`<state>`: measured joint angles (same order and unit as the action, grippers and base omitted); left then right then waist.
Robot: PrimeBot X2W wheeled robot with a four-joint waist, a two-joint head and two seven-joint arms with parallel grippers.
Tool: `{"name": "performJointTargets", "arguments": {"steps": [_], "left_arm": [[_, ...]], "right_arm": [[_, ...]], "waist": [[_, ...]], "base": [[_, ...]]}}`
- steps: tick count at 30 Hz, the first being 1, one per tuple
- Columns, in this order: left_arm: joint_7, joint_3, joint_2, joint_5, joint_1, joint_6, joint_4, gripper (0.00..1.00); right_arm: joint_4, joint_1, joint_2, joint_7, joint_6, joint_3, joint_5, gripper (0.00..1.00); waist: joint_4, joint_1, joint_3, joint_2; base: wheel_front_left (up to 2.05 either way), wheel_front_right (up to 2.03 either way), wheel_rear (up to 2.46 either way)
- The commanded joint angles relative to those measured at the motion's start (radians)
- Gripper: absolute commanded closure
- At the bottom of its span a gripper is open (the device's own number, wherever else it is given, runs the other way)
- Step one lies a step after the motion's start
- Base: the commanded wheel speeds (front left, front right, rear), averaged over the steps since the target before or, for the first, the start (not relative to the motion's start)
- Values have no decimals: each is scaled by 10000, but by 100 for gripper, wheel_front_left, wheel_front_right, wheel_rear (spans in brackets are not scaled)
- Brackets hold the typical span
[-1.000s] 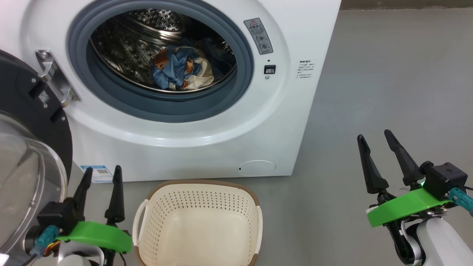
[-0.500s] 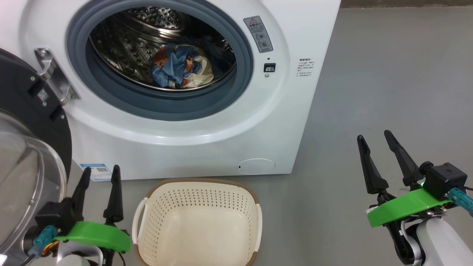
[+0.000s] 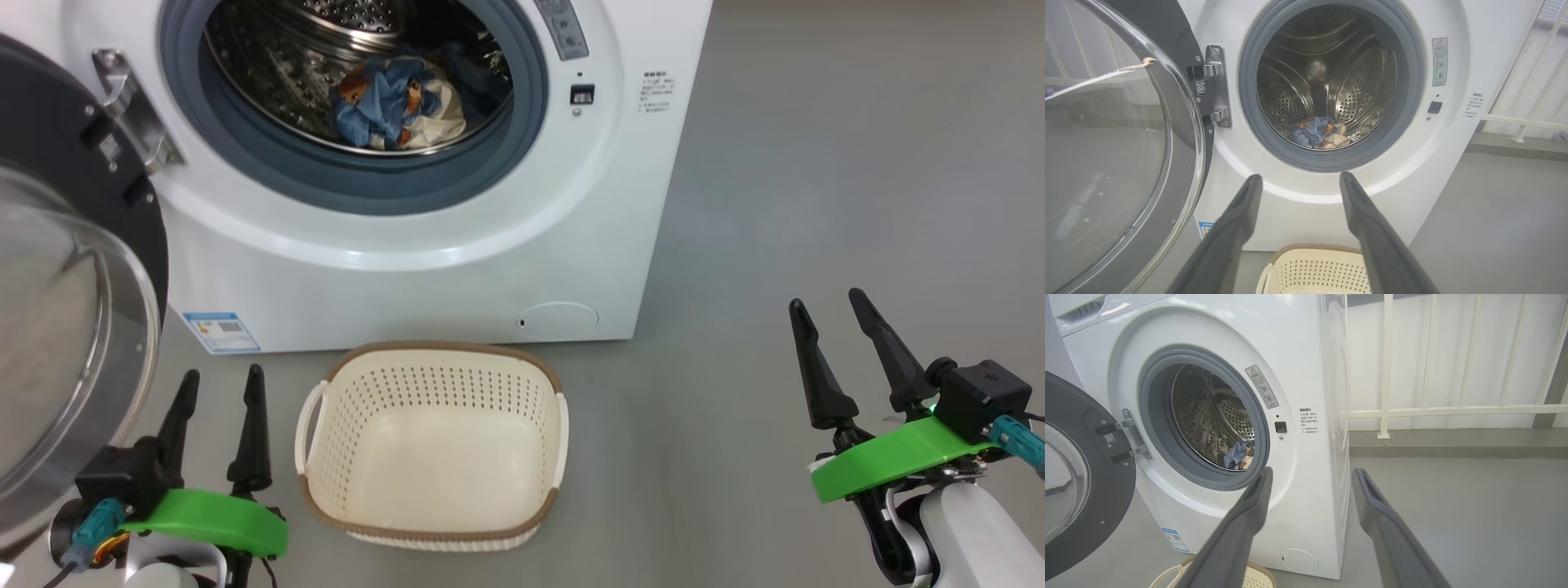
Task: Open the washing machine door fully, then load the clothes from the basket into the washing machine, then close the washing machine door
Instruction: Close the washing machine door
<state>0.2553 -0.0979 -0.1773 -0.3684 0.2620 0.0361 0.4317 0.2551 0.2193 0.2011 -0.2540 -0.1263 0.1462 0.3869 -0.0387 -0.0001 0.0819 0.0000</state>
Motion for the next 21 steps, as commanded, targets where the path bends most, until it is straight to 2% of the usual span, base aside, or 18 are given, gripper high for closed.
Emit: {"name": "performJointTargets", "arguments": {"steps": [1, 7, 21], "left_arm": [[64, 353, -231, -3, 172, 27, -286, 0], [64, 354, -210, 11, 151, -2, -272, 0], [64, 317, -212, 12, 121, -15, -238, 0]], "right_arm": [[-192, 145, 98, -78, -44, 130, 108, 0], [-187, 122, 92, -78, -44, 134, 119, 0], [-196, 94, 86, -78, -44, 145, 139, 0]], "waist": [[2, 1, 1, 0], [9, 1, -21, 0], [32, 1, -26, 0]], "base": [[-116, 116, 0], [-68, 68, 0], [-2, 2, 0]]}}
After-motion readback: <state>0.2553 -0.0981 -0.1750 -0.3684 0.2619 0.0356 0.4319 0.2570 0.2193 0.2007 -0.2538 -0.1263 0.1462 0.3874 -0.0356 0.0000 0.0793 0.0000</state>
